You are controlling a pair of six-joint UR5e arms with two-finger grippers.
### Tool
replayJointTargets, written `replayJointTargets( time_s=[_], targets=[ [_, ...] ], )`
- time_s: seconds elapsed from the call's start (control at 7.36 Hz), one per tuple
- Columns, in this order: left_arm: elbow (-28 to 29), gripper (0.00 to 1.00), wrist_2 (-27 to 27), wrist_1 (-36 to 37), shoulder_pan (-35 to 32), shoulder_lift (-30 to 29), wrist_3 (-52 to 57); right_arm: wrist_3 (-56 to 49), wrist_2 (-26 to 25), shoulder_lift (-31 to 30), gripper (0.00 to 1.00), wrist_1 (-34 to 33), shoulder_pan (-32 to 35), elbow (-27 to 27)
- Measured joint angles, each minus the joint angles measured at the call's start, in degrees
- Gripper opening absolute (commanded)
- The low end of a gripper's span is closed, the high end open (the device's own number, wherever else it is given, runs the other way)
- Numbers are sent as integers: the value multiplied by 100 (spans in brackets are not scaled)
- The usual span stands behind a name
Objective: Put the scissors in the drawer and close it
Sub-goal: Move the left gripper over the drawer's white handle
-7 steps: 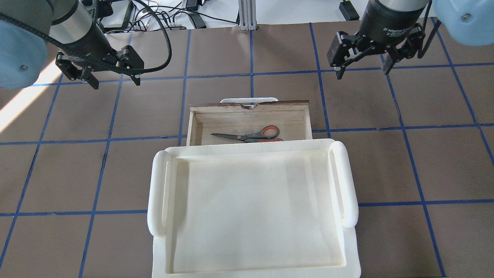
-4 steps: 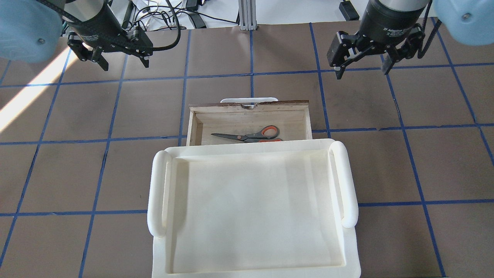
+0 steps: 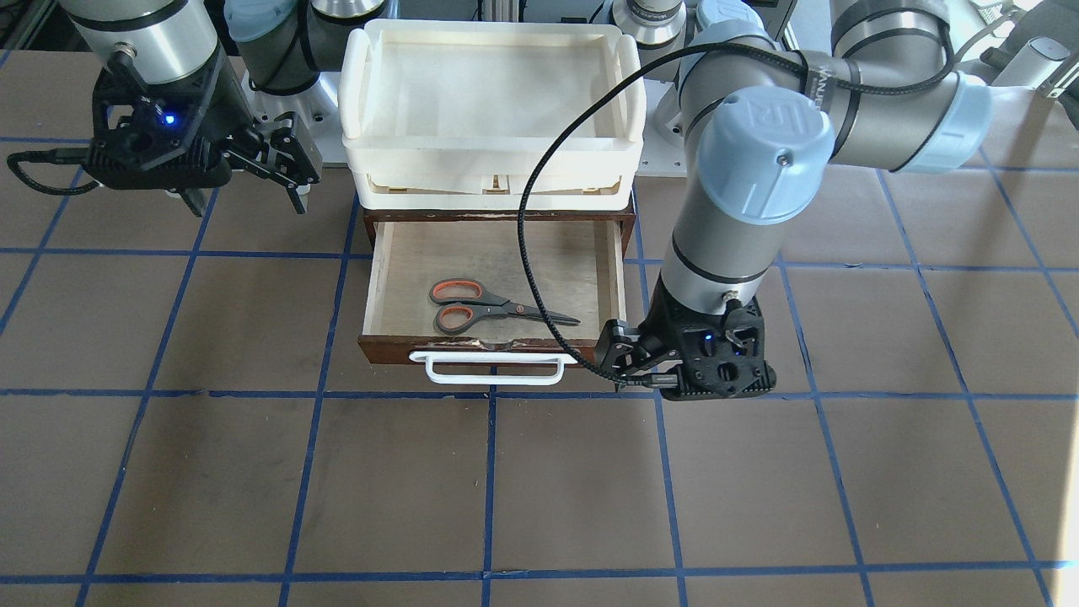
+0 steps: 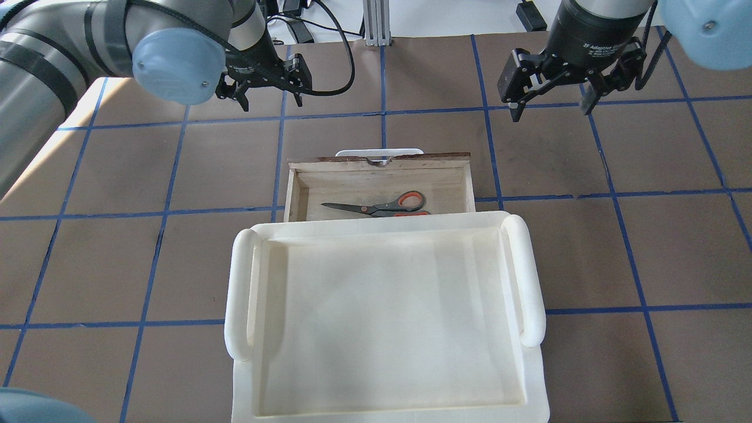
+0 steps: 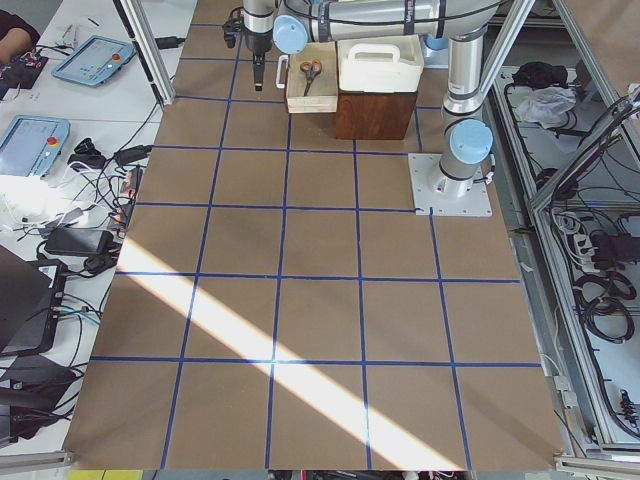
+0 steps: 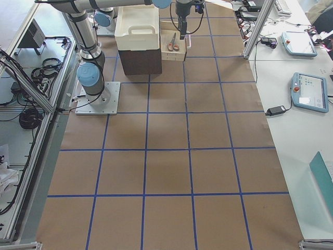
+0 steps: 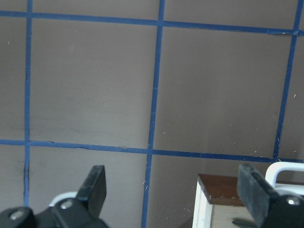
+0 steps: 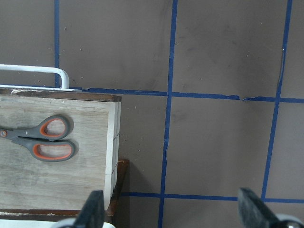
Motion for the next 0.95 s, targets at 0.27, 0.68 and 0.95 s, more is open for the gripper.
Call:
replayJointTargets(
  time_s=[0.27,0.68,0.95],
  targets=[
    [8,100,-88,319,-319,-440,-160,0,1,0,100,-3,1,15],
    [12,100,-195,479,-615,-906,-707,-2,3,8,100,-5,0,25],
    [12,100,-285,374,-774,-1048,-866,-7,4,10,100,-3,3,30]
  ],
)
